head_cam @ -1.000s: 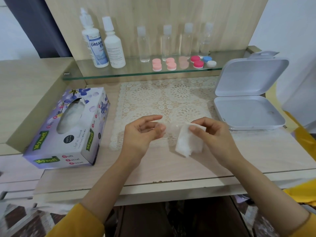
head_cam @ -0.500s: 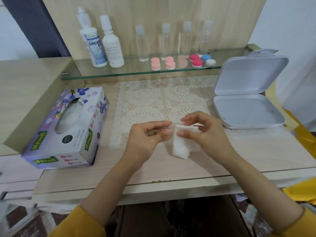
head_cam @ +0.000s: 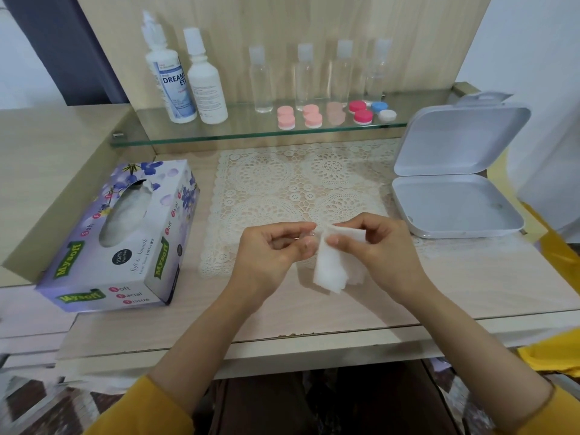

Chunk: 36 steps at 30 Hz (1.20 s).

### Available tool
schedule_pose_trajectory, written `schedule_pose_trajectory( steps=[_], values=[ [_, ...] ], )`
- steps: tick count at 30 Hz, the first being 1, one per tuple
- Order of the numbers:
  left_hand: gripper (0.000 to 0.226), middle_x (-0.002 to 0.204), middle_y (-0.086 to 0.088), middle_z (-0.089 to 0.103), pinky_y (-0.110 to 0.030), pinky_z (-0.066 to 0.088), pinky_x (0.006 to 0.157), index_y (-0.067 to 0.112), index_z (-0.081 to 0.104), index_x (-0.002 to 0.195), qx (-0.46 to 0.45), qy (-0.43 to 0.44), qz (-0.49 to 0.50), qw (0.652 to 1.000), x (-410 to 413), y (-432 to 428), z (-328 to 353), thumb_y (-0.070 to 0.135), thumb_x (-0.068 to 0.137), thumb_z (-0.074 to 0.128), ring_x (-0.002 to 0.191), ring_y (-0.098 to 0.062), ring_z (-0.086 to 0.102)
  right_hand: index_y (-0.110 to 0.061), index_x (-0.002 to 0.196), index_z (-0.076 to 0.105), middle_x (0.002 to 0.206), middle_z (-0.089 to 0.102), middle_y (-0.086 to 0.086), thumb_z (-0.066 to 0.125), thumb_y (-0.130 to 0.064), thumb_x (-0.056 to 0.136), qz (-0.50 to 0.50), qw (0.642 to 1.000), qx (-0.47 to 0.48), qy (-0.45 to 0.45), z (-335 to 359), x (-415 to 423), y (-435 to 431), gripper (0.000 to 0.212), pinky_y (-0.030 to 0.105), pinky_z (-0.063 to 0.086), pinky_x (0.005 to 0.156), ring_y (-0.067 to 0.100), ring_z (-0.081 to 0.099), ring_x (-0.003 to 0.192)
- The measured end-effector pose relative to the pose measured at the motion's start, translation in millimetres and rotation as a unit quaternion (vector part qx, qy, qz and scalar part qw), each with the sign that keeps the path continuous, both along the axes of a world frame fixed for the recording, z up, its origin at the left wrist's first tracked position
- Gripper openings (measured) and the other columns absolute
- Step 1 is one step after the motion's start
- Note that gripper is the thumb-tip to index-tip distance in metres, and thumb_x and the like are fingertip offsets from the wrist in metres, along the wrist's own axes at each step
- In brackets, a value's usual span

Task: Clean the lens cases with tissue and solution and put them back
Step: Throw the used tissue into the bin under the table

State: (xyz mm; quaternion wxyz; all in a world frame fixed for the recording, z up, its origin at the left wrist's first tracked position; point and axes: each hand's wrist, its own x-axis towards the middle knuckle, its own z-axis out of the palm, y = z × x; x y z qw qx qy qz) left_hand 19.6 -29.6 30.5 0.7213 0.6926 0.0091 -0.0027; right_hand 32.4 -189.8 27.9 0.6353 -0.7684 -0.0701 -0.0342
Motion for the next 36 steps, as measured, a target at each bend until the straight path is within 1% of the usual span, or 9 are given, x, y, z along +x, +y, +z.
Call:
schedule_pose_trajectory(
  steps=[2, 6, 10, 14, 19, 22, 27, 32, 36],
  values=[
    [0.024, 0.074, 0.001, 0.072, -0.026, 0.056, 0.079, 0.017, 0.07, 0.084, 0.0, -0.002, 0.0, 1.0, 0, 0, 0, -0.006, 0.078, 0.064, 0.077, -0.017, 0.07, -0.01, 0.066, 0.066, 0.062, 0.063, -0.004, 0.072, -0.008, 0.074, 0.012, 1.0, -0.003, -0.007, 1, 2, -3, 0.011, 0.016, 0.04, 0.053, 0.005, 0.053, 0.059],
    [0.022, 0.07, 0.004, 0.071, -0.021, 0.056, 0.073, 0.014, 0.069, 0.084, -0.01, -0.003, 0.004, 1.0, 1, 2, 1, -0.007, 0.079, 0.063, 0.071, -0.012, 0.069, -0.018, 0.078, 0.07, 0.088, 0.071, 0.002, 0.07, -0.004, 0.076, 0.053, 0.998, 0.012, 0.012, 0, 1, -5, 0.014, 0.021, 0.047, 0.066, 0.01, 0.061, 0.078],
    [0.022, 0.072, 0.003, 0.072, -0.022, 0.056, 0.075, 0.014, 0.069, 0.085, -0.004, 0.0, -0.001, 1.0, 0, 1, 0, -0.006, 0.078, 0.064, 0.074, -0.014, 0.07, -0.015, 0.07, 0.066, 0.073, 0.066, -0.003, 0.077, -0.002, 0.068, 0.016, 1.0, 0.022, 0.01, -1, 0, 2, 0.017, 0.015, 0.046, 0.058, 0.004, 0.059, 0.065],
    [0.021, 0.074, 0.003, 0.072, -0.023, 0.056, 0.075, 0.013, 0.069, 0.086, -0.004, -0.004, -0.005, 1.0, 0, 1, -1, -0.005, 0.077, 0.064, 0.076, -0.016, 0.07, -0.017, 0.057, 0.06, 0.053, 0.057, -0.012, 0.073, -0.007, 0.073, 0.0, 1.0, -0.005, -0.014, -1, 3, 1, 0.023, 0.014, 0.038, 0.05, 0.002, 0.05, 0.052],
    [0.021, 0.076, 0.002, 0.071, -0.021, 0.055, 0.073, 0.012, 0.068, 0.089, -0.007, -0.002, -0.008, 1.0, 3, 5, -1, -0.004, 0.077, 0.064, 0.078, -0.013, 0.069, -0.018, 0.08, 0.069, 0.086, 0.069, -0.003, 0.069, 0.002, 0.074, 0.05, 0.998, 0.026, -0.01, 0, 1, -3, 0.02, 0.012, 0.045, 0.068, 0.002, 0.06, 0.076],
    [0.021, 0.086, -0.006, 0.073, -0.022, 0.054, 0.08, 0.006, 0.067, 0.098, 0.013, 0.033, -0.043, 0.998, 7, 11, 2, 0.005, 0.077, 0.067, 0.085, -0.02, 0.07, -0.017, 0.087, 0.068, 0.083, 0.068, -0.004, 0.069, 0.008, 0.071, 0.062, 0.997, 0.045, -0.01, 2, 1, -3, 0.03, 0.011, 0.046, 0.071, -0.002, 0.06, 0.077],
    [0.036, 0.087, -0.015, 0.071, -0.022, 0.055, 0.077, -0.002, 0.069, 0.09, 0.078, 0.09, -0.111, 0.987, 14, 18, 14, 0.03, 0.074, 0.063, 0.079, -0.021, 0.07, -0.016, 0.091, 0.068, 0.074, 0.069, -0.014, 0.069, 0.009, 0.069, 0.091, 0.995, 0.046, -0.026, 7, 3, -6, 0.033, 0.011, 0.046, 0.072, -0.003, 0.061, 0.077],
    [0.022, 0.089, -0.011, 0.072, -0.017, 0.053, 0.077, 0.005, 0.068, 0.099, 0.092, 0.111, -0.148, 0.978, 18, 22, 22, 0.009, 0.077, 0.068, 0.082, -0.016, 0.07, -0.015, 0.102, 0.065, 0.095, 0.067, 0.002, 0.068, 0.013, 0.069, 0.091, 0.995, 0.036, -0.019, 7, 2, -7, 0.043, 0.014, 0.048, 0.071, 0.004, 0.057, 0.069],
    [0.029, 0.081, 0.002, 0.071, -0.013, 0.046, 0.082, 0.025, 0.068, 0.098, 0.213, 0.064, -0.15, 0.963, 20, 26, 31, 0.012, 0.073, 0.074, 0.085, -0.003, 0.065, -0.012, 0.094, 0.068, 0.099, 0.068, 0.006, 0.071, 0.008, 0.069, 0.074, 0.997, 0.009, -0.02, 10, 1, -15, 0.032, 0.013, 0.047, 0.071, 0.005, 0.061, 0.075]
  ],
)
